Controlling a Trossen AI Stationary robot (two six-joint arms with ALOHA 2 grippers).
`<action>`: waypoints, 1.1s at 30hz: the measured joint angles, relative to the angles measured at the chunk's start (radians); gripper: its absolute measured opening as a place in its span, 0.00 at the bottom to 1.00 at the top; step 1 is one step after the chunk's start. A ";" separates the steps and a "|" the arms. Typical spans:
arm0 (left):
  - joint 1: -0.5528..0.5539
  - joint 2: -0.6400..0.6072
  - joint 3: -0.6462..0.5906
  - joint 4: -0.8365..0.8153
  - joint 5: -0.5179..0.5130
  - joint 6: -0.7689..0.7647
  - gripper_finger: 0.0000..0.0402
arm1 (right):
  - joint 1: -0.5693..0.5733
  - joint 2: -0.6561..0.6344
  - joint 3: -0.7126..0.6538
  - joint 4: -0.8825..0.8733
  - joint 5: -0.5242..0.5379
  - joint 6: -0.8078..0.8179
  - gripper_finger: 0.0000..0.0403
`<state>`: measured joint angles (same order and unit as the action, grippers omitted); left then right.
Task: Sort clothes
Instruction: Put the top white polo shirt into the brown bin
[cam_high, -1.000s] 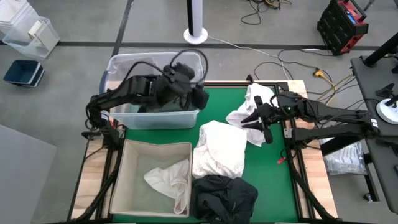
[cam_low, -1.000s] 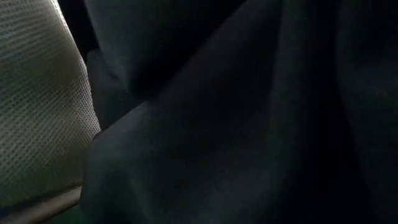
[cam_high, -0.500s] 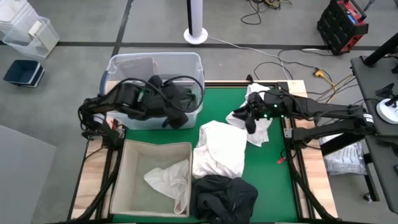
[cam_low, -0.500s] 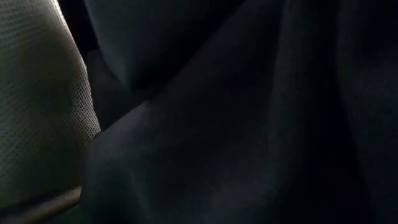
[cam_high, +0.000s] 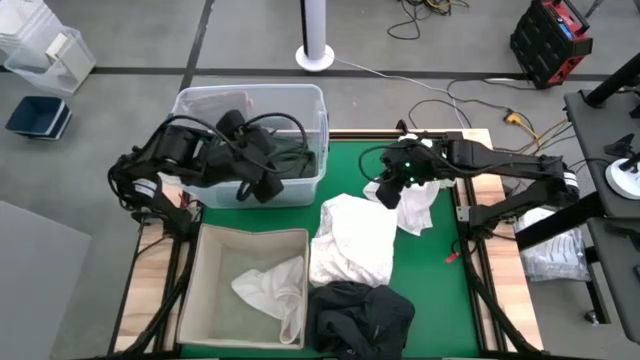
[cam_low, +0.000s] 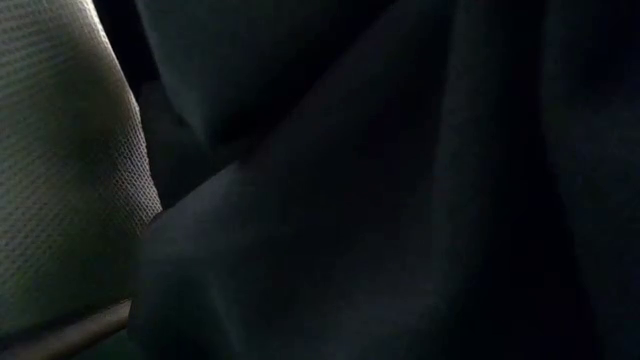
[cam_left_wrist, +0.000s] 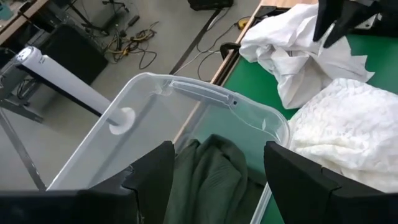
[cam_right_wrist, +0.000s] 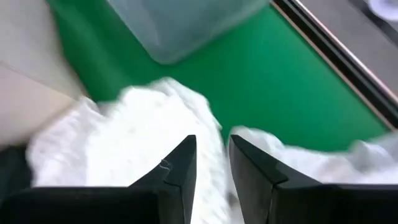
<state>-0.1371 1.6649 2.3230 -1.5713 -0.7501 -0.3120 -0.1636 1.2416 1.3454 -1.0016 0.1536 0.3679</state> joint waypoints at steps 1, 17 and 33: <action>0.000 -0.002 -0.001 0.000 0.000 -0.004 0.56 | -0.003 0.012 0.022 -0.045 0.012 0.002 0.23; 0.003 -0.018 -0.001 0.000 -0.116 -0.068 0.56 | -0.375 0.031 0.025 -0.342 0.024 0.154 0.47; 0.003 -0.018 -0.001 0.000 -0.118 -0.071 0.56 | -0.557 0.189 -0.143 -0.168 -0.001 0.023 0.79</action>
<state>-0.1341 1.6474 2.3222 -1.5711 -0.8678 -0.3835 -0.7211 1.4308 1.2022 -1.1694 0.1528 0.3913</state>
